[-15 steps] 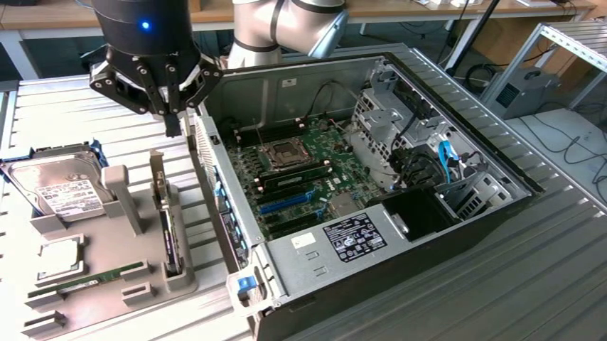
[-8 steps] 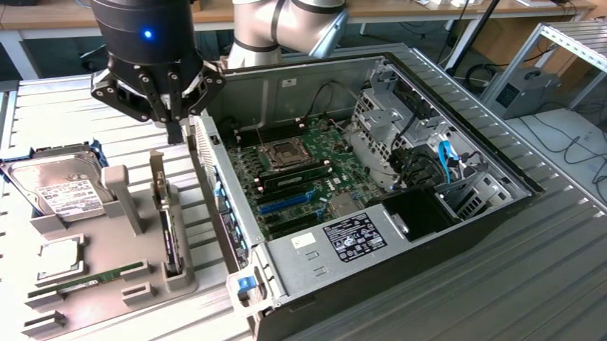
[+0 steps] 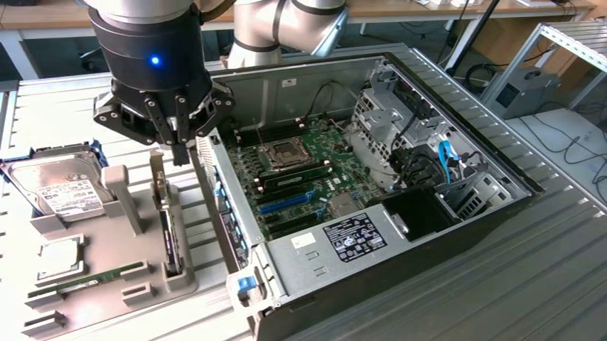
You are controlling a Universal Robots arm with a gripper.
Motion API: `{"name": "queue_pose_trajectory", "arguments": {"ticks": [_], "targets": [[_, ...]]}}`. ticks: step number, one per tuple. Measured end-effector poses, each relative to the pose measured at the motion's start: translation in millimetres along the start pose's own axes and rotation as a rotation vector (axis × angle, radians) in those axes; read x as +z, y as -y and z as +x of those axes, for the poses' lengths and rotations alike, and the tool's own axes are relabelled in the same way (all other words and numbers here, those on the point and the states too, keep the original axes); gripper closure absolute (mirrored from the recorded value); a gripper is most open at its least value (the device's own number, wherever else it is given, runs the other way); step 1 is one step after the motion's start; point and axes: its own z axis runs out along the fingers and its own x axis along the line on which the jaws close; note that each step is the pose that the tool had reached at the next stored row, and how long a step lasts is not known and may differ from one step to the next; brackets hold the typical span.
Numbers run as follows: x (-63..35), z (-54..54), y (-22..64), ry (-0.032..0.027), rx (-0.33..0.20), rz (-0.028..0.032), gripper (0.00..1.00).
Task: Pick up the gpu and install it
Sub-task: 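Reach for the gpu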
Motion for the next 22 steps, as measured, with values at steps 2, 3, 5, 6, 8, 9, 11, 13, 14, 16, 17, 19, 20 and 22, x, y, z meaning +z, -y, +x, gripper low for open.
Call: {"name": "queue_pose_trajectory", "arguments": {"ticks": [2, 3, 5, 6, 8, 9, 11, 13, 14, 16, 17, 19, 20, 22], "targets": [[0.0, -0.4, 4.8, 0.0000, 0.000, 0.0000, 0.89], [0.1, -0.4, 5.4, 0.0000, 0.000, 0.0000, 0.89], [0.0, -0.5, 6.5, 0.0000, 0.000, 0.0001, 0.89], [0.0, -0.5, 7.1, 0.0000, 0.000, 0.0000, 0.89], [0.0, -0.6, 8.1, 0.0000, 0.000, 0.0001, 0.89], [0.0, -0.6, 8.5, 0.0000, 0.000, 0.0000, 0.89], [0.1, -0.7, 9.5, 0.0001, 0.000, 0.0000, 0.89], [0.0, -0.8, 10.6, 0.0000, 0.000, 0.0001, 0.89], [0.0, -0.9, 12.4, 0.0000, 0.000, 0.0001, 0.89], [0.0, -0.9, 13.6, 0.0000, 0.000, 0.0001, 0.89], [0.1, -0.9, 14.1, 0.0000, 0.000, 0.0000, 0.89], [0.1, -1.0, 15.3, 0.0001, 0.000, 0.0000, 0.89], [0.0, -1.1, 15.9, 0.0000, 0.000, 0.0001, 0.89], [0.1, -1.1, 17.2, 0.0001, 0.000, 0.0000, 0.89]]}}
